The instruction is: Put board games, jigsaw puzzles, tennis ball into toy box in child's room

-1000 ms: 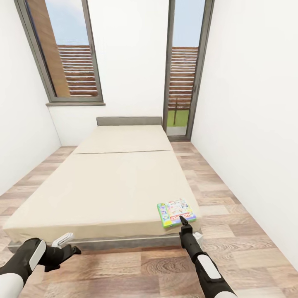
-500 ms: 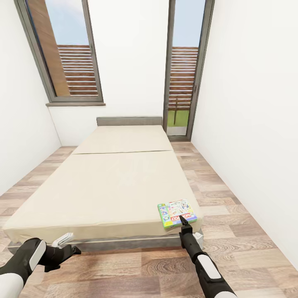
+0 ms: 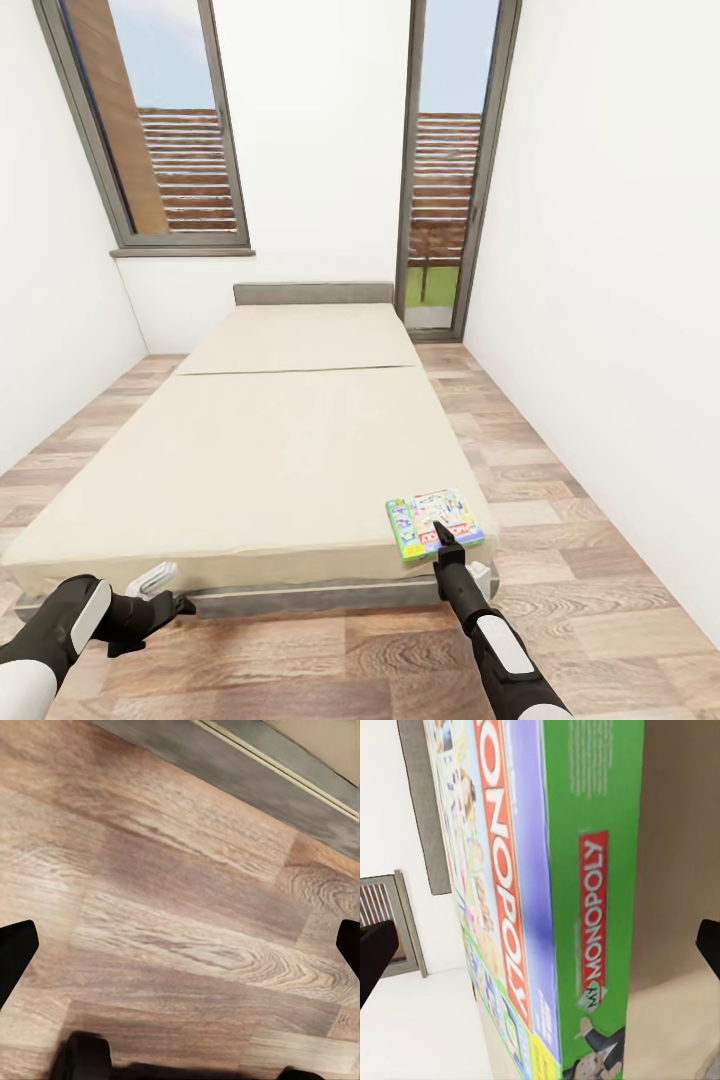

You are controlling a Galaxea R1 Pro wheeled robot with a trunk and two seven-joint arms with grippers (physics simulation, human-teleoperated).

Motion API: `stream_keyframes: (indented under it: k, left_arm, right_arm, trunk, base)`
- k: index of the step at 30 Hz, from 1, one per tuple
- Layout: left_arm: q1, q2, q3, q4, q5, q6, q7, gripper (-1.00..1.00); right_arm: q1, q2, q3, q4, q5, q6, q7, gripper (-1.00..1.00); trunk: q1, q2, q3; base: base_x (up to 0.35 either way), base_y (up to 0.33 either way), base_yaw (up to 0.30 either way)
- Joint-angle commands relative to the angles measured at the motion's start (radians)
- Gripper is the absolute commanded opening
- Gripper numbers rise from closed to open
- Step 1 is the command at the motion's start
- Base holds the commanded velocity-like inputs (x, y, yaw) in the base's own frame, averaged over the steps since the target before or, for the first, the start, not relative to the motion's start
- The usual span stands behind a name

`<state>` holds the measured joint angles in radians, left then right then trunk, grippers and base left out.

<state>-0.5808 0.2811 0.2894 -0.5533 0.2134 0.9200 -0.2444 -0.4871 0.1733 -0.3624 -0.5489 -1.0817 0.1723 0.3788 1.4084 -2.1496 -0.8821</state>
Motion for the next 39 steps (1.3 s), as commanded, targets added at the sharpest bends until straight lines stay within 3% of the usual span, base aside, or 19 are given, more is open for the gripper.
stream_keyframes:
  k: [1,39]
  left_arm:
    - [-0.001,0.000,0.004,0.000,-0.002,0.005,-0.004,1.00]
    - [0.000,-0.006,-0.003,0.001,-0.003,0.028,-0.004,1.00]
  right_arm:
    - [-0.001,0.001,-0.007,0.000,-0.009,0.010,0.003,1.00]
    - [-0.001,0.001,-0.007,0.000,-0.009,0.013,0.003,1.00]
  trunk:
    - [0.000,0.000,-0.001]
    - [0.000,0.000,-0.001]
  base:
    - [0.019,0.012,0.000]
    - [0.001,0.001,0.000]
